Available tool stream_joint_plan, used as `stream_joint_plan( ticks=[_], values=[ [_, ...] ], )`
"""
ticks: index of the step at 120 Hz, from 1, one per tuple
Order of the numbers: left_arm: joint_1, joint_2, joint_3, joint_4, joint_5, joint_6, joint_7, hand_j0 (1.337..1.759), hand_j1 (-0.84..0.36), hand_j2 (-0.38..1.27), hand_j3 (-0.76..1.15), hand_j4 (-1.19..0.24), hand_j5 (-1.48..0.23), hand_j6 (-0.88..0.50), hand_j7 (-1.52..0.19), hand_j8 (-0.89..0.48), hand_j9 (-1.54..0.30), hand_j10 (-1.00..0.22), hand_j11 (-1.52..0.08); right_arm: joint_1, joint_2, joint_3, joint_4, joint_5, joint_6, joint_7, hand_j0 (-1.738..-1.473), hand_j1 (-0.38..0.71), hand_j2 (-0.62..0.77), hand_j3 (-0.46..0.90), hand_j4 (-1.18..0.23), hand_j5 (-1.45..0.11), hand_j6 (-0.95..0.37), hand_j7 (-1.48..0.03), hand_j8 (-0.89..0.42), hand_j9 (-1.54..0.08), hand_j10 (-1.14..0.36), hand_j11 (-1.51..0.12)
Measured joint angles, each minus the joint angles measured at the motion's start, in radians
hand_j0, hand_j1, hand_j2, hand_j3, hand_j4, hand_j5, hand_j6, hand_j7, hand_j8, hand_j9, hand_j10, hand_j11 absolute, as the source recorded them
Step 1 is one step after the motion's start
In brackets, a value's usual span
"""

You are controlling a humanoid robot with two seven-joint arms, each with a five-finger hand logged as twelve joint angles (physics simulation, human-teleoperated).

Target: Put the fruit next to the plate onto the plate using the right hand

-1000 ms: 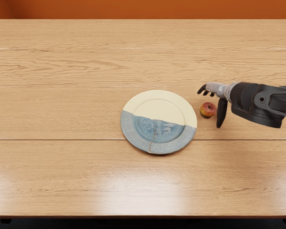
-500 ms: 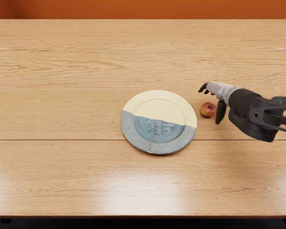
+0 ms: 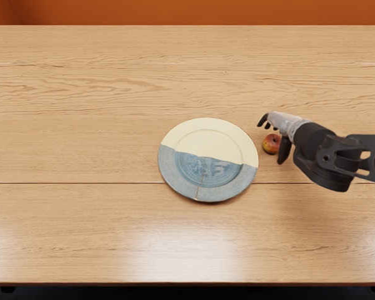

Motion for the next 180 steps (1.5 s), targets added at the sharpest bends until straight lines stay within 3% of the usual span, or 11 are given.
stream_joint_plan(
  ticks=[62,88,104,133,152,180],
  values=[
    [0.000,0.000,0.000,0.000,0.000,0.000,0.000,1.658,0.35,0.00,0.00,0.00,0.00,0.00,0.00,0.00,0.00,0.00,0.00,-0.023,0.041,0.000,-0.049,0.003,-0.004,0.000,-1.658,0.06,-0.07,0.00,-0.35,-0.45,-0.35,-0.45,-0.35,-0.45,-0.35,-0.45],
    [0.000,0.000,0.000,0.000,0.000,0.000,0.000,1.658,0.35,0.00,0.00,0.00,0.00,0.00,0.00,0.00,0.00,0.00,0.00,-0.022,0.038,0.008,-0.046,0.005,0.006,0.000,-1.658,0.21,-0.09,0.00,-0.47,-0.60,-0.47,-0.61,-0.42,-0.61,-0.47,-0.61],
    [0.000,0.000,0.000,0.000,0.000,0.000,0.000,1.658,0.35,0.00,0.00,0.00,0.00,0.00,0.00,0.00,0.00,0.00,0.00,-0.023,0.033,0.010,-0.045,0.005,0.010,0.000,-1.657,0.27,0.02,0.00,-0.54,-0.70,-0.48,-0.70,-0.40,-0.70,-0.54,-0.70],
    [0.000,0.000,0.000,0.000,0.000,0.000,0.000,1.658,0.35,0.00,0.00,0.00,0.00,0.00,0.00,0.00,0.00,0.00,0.00,-0.027,0.035,0.010,-0.049,0.006,0.010,-0.001,-1.653,0.26,0.08,0.00,-0.61,-0.76,-0.50,-0.77,-0.39,-0.77,-0.51,-0.78],
    [0.000,0.000,0.000,0.000,0.000,0.000,0.000,1.658,0.35,0.00,0.00,0.00,0.00,0.00,0.00,0.00,0.00,0.00,0.00,-0.033,0.039,0.010,-0.053,0.006,0.010,-0.001,-1.652,0.27,0.04,0.00,-0.62,-0.77,-0.56,-0.79,-0.38,-0.79,-0.48,-0.81],
    [0.000,0.000,0.000,0.000,0.000,0.000,0.000,1.658,0.35,0.00,0.00,0.00,0.00,0.00,0.00,0.00,0.00,0.00,0.00,-0.044,0.043,0.010,-0.060,0.002,0.009,-0.002,-1.649,0.20,0.09,0.00,-0.66,-0.73,-0.67,-0.79,-0.49,-0.77,-0.57,-0.80]
  ],
)
